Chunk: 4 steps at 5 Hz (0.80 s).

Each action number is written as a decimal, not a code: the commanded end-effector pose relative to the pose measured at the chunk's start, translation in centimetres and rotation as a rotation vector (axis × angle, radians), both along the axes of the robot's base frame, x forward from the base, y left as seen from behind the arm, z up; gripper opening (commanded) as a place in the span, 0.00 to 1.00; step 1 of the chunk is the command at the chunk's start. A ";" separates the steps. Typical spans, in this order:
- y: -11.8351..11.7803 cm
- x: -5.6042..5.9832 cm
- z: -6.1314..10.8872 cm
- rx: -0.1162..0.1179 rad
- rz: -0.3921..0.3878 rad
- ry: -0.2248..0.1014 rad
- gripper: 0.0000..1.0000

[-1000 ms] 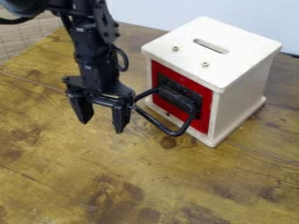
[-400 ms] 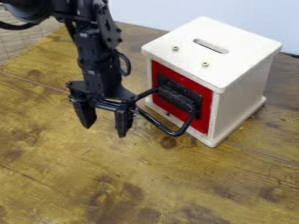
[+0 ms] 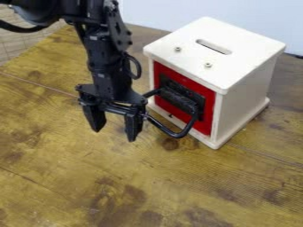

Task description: Close the drawer

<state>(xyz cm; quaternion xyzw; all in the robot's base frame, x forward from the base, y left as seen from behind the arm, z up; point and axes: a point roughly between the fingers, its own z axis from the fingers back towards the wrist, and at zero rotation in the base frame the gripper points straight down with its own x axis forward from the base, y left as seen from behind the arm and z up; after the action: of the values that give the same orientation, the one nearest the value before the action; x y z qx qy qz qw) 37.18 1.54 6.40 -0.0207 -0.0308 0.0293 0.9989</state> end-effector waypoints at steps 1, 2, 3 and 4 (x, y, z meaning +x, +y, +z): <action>-0.7 0.5 1.5 -0.003 -0.016 -0.048 1.00; -0.9 0.3 1.2 -0.006 -0.017 -0.039 1.00; -1.0 0.2 1.0 -0.009 -0.020 -0.032 1.00; -1.2 0.2 0.7 -0.011 -0.022 -0.025 1.00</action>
<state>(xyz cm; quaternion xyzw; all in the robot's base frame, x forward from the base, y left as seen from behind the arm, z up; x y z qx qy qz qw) 36.95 0.73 5.60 -0.0266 -0.0208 0.0233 0.9992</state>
